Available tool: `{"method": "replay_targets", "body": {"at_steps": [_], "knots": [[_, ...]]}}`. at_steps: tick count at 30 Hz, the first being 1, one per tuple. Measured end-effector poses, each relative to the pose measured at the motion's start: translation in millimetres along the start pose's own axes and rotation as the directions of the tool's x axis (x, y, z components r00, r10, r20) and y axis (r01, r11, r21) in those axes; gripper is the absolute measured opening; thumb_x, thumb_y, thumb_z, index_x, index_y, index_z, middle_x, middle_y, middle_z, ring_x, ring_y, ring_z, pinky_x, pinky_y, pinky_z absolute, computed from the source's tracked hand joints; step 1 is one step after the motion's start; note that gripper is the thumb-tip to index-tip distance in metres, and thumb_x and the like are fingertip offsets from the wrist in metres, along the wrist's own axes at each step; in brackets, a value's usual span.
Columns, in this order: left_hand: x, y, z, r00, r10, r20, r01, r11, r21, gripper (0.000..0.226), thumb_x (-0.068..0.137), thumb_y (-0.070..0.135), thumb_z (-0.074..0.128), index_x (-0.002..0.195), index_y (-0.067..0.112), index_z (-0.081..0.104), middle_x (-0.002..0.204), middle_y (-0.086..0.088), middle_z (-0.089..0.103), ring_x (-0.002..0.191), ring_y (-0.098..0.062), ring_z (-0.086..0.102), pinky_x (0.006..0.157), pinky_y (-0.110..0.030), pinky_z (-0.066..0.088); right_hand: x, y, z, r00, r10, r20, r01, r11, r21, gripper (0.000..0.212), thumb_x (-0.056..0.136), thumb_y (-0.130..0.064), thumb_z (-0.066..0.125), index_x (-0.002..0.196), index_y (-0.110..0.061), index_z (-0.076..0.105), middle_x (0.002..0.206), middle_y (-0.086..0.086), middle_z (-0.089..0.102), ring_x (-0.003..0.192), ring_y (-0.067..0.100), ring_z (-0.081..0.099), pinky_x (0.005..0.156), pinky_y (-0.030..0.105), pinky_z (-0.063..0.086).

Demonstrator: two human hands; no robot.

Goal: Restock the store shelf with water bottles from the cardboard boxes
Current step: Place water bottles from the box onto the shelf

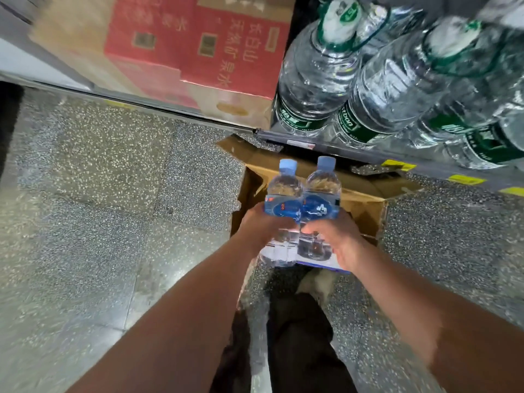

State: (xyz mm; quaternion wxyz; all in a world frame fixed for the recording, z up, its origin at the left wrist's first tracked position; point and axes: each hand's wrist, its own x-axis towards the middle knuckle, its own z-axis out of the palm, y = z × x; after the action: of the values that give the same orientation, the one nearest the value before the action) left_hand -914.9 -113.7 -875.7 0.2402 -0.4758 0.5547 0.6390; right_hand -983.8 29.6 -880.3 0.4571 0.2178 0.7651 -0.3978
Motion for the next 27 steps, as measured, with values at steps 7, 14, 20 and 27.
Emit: {"method": "replay_targets", "body": {"at_steps": [7, 14, 20, 27], "knots": [[-77, 36, -22, 0.989, 0.136, 0.053, -0.133, 0.99, -0.05, 0.05, 0.074, -0.002, 0.071, 0.12, 0.005, 0.052, 0.111, -0.02, 0.063, 0.086, -0.026, 0.062, 0.067, -0.033, 0.052, -92, -28, -3, 0.997, -0.046, 0.068, 0.038, 0.993, 0.111, 0.032, 0.067, -0.012, 0.078, 0.097, -0.014, 0.066, 0.078, -0.014, 0.055, 0.068, 0.0, 0.049, 0.053, 0.02, 0.03], [-184, 94, -57, 0.93, 0.362, -0.064, -0.364, 0.931, -0.022, 0.054, 0.063, 0.007, 0.085, 0.11, 0.007, 0.059, 0.103, -0.012, 0.069, 0.093, -0.02, 0.068, 0.084, -0.034, 0.055, -210, -92, -14, 0.929, -0.363, 0.075, 0.341, 0.916, 0.212, 0.048, 0.059, 0.007, 0.076, 0.102, -0.013, 0.067, 0.101, 0.006, 0.072, 0.091, 0.02, 0.065, 0.071, 0.031, 0.051], [-295, 164, -83, 0.8, 0.596, -0.067, -0.599, 0.8, -0.032, 0.058, 0.065, 0.01, 0.084, 0.117, 0.002, 0.06, 0.107, -0.016, 0.069, 0.092, -0.026, 0.066, 0.077, -0.032, 0.055, -321, -157, -35, 0.861, -0.509, -0.022, 0.499, 0.835, 0.232, 0.063, 0.056, 0.003, 0.079, 0.116, -0.004, 0.059, 0.1, 0.01, 0.069, 0.091, 0.025, 0.064, 0.082, 0.037, 0.05], [-418, 238, -104, 0.593, 0.802, -0.067, -0.805, 0.591, -0.05, 0.04, 0.063, -0.001, 0.083, 0.1, 0.008, 0.068, 0.092, -0.007, 0.074, 0.085, -0.021, 0.07, 0.079, -0.035, 0.056, -457, -215, -63, 0.669, -0.743, -0.03, 0.721, 0.639, 0.267, 0.037, 0.075, 0.005, 0.068, 0.109, -0.008, 0.061, 0.103, 0.012, 0.069, 0.093, 0.029, 0.066, 0.082, 0.042, 0.053]]}}
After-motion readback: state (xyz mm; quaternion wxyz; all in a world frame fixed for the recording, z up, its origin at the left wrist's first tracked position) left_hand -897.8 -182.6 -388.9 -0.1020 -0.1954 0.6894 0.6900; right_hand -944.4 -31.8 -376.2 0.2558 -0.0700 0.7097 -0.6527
